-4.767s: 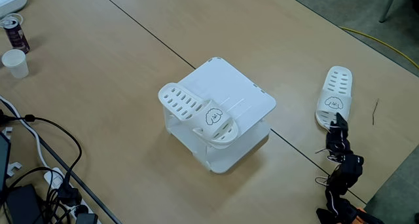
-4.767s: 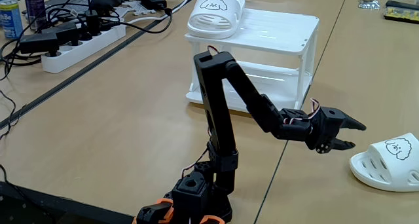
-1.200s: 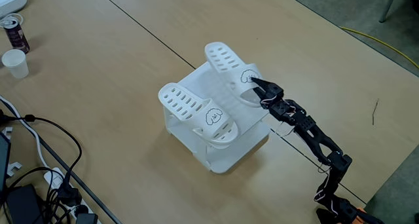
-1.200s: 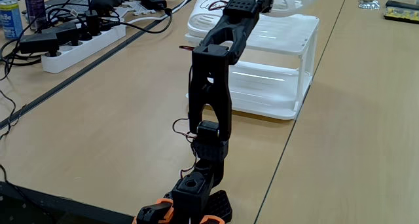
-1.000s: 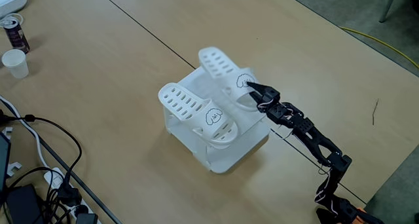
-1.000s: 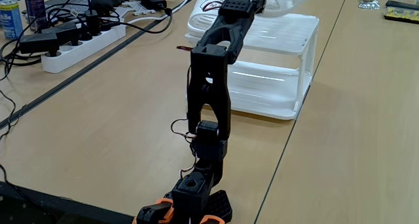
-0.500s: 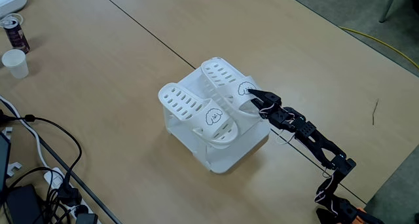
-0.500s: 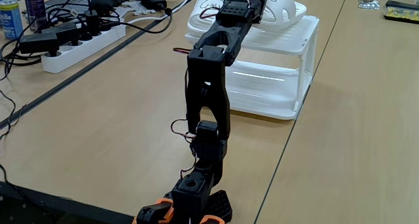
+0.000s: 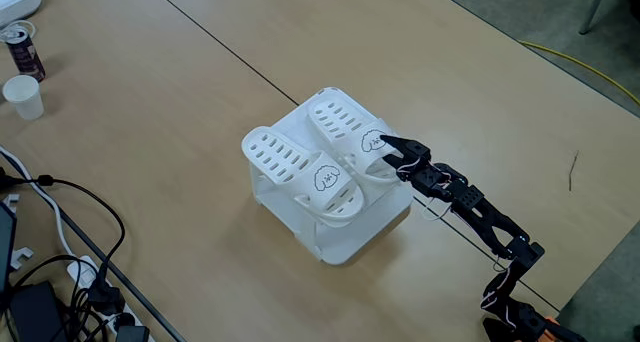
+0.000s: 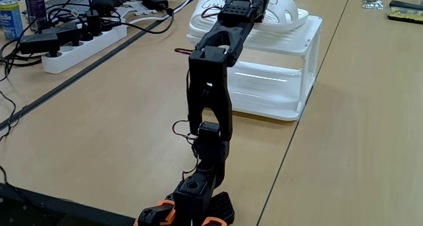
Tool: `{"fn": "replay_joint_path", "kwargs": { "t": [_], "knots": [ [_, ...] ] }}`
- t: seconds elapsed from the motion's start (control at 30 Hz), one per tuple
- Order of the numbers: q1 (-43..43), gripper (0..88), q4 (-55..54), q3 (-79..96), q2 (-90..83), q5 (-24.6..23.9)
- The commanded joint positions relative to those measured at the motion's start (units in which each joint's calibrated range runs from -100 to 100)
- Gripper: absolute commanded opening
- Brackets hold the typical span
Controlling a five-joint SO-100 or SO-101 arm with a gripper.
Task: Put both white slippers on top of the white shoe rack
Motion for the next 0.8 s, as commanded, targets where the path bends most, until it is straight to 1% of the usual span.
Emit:
{"fn": "replay_joint_path", "kwargs": {
  "t": [0.0,0.2,0.5,0.77],
  "knots": [
    [0.63,13.6,-0.25,-0.03,-6.35,0.42],
    [3.18,13.6,-0.34,4.48,-6.85,0.42],
    [6.06,13.5,-0.42,4.93,-6.26,0.42],
    [5.81,13.5,-0.25,6.28,-7.19,0.42]
  ]
}}
